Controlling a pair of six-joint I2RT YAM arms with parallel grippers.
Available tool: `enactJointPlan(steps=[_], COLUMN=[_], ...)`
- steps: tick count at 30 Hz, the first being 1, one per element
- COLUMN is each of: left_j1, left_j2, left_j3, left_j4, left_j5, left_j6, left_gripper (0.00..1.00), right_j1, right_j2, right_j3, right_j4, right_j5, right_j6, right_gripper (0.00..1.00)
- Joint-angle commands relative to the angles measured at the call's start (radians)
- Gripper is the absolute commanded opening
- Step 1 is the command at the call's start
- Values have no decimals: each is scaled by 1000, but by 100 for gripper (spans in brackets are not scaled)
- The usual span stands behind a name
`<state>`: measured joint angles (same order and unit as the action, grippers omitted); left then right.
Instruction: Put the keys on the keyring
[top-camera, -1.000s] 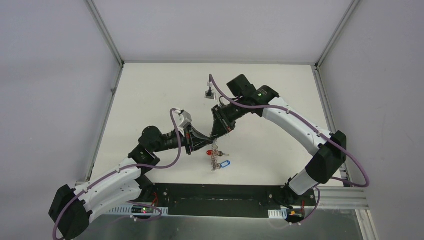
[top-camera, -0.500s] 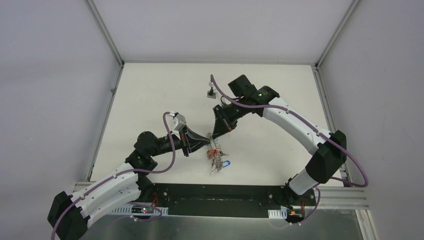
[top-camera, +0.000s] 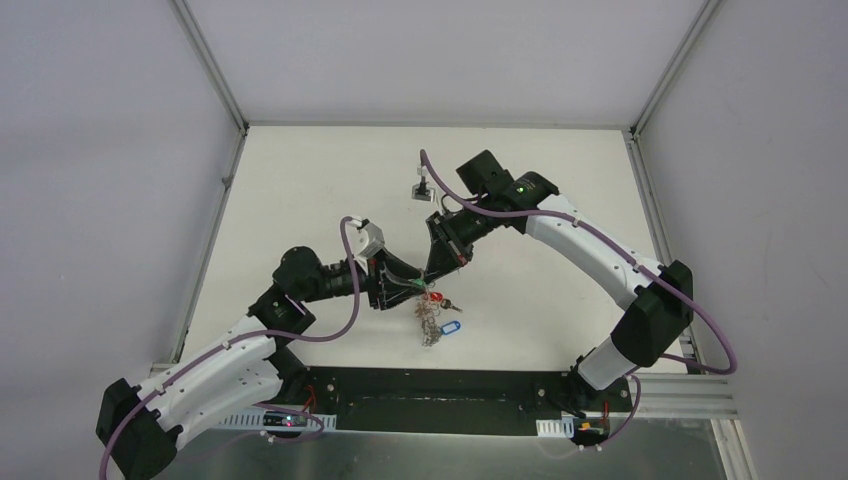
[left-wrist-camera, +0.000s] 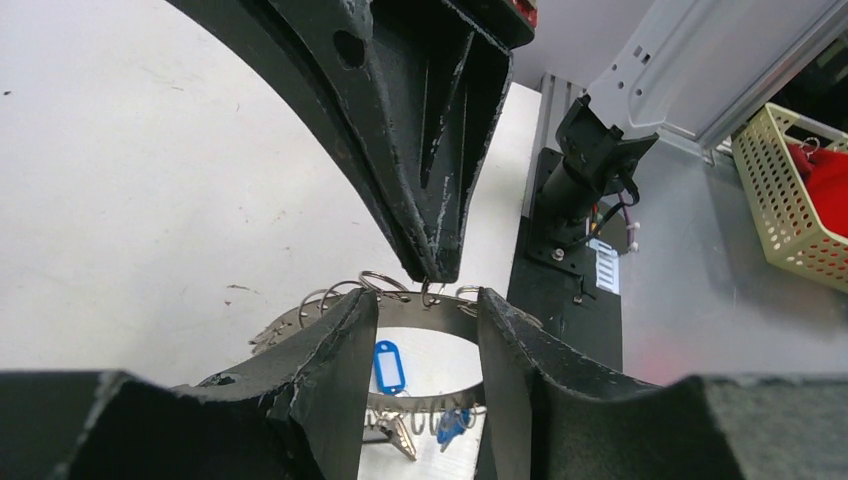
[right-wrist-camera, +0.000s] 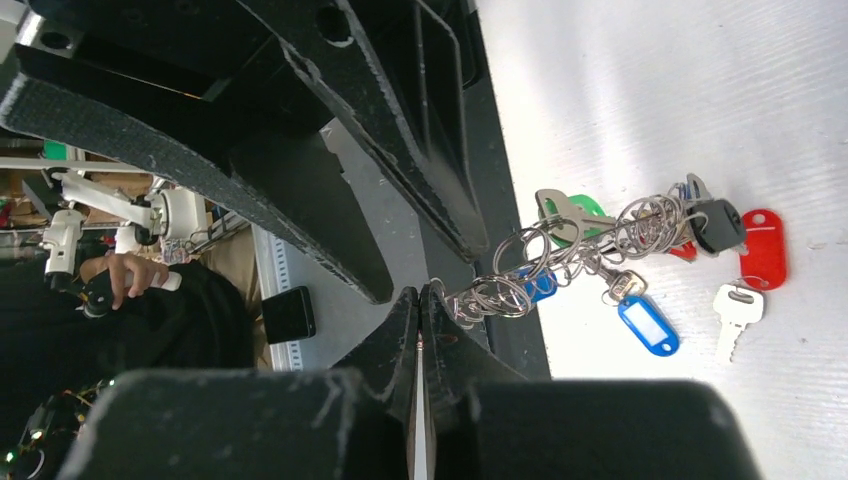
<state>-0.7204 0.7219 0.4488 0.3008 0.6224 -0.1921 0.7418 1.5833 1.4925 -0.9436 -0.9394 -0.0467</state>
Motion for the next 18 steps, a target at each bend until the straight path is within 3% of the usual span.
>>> enactJointPlan(steps=[1,4,8,15,18], left_j1=[-7,-7,-6,-7,-7], left_j2=[31,44,53,71,74], left_j3=[64,74,89,106,105], left_j4=[-31,-36,-50,-23,-2], left_j5=[65,76,105,185,205], left_j6=[78,108,154,179,183], left_gripper=[43,43,33,28,14], right_j1=[8,10,13,22,25], right_j2=[-3,-2,-1,12,12], right_j3=[54,57,57,57,60], right_j4=[-19,-21,-12,-9,-6], right_j5=[-115,-128,-155,-157,-149], right_j6=[-58,-63,-59,-51,-49], right_gripper=[0,0,0,0,0])
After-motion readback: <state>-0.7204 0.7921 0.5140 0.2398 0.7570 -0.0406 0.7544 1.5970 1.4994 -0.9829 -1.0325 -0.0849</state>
